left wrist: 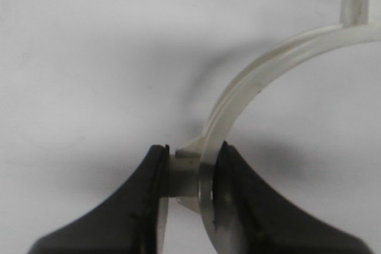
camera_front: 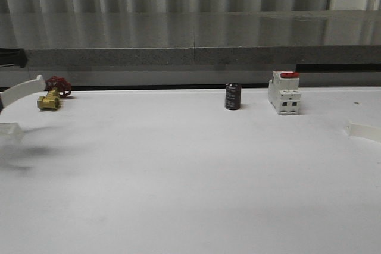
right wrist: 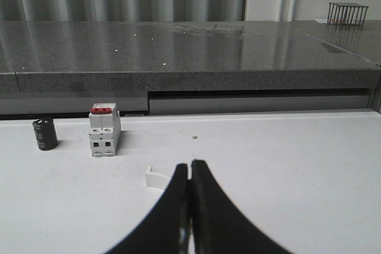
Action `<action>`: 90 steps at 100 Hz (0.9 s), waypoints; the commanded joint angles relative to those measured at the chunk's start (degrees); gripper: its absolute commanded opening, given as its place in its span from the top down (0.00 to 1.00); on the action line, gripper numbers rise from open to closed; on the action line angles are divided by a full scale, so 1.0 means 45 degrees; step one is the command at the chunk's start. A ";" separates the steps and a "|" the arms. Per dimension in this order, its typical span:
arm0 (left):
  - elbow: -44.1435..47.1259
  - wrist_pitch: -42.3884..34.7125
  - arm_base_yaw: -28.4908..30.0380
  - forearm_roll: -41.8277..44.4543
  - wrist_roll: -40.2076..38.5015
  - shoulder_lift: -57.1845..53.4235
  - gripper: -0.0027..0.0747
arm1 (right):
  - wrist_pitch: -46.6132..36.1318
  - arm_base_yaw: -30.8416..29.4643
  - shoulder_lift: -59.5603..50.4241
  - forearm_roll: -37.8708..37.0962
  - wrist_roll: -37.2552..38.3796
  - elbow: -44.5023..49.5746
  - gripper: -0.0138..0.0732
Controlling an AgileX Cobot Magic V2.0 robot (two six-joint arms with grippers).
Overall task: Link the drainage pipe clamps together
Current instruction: 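Lower the left gripper onto the white clamp half and grasp it, then set the clamp half down at table center and open the left gripper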
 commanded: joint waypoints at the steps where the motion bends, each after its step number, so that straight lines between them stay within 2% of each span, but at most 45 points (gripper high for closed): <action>1: -0.0425 -0.0404 -0.0892 -0.0301 -0.0687 -0.0550 0.97 | -0.1081 -0.0049 -0.0176 -0.0036 0.0015 -0.0201 0.92; 13: -0.0765 -0.0608 -0.2077 -0.0385 -0.1706 -0.0073 0.97 | -0.1081 -0.0049 -0.0176 -0.0036 0.0015 -0.0201 0.92; 38: -0.2137 -0.0559 -0.4047 -0.0679 -0.1974 0.1242 0.97 | -0.1081 -0.0049 -0.0176 -0.0036 0.0015 -0.0201 0.92; 68: -0.3144 -0.0104 -0.4575 -0.1382 -0.1999 0.2103 0.96 | -0.1081 -0.0049 -0.0176 -0.0036 0.0015 -0.0201 0.92; 75: -0.3144 -0.0080 -0.4575 -0.1413 -0.1999 0.2153 0.92 | -0.1081 -0.0049 -0.0176 -0.0036 0.0015 -0.0201 0.92; 82: -0.3144 -0.0169 -0.4575 -0.1413 -0.1999 0.2153 0.84 | -0.1081 -0.0049 -0.0176 -0.0036 0.0015 -0.0201 0.92; 90: -0.3144 -0.0168 -0.4575 -0.1492 -0.1860 0.2153 0.64 | -0.1081 -0.0049 -0.0176 -0.0036 0.0015 -0.0201 0.92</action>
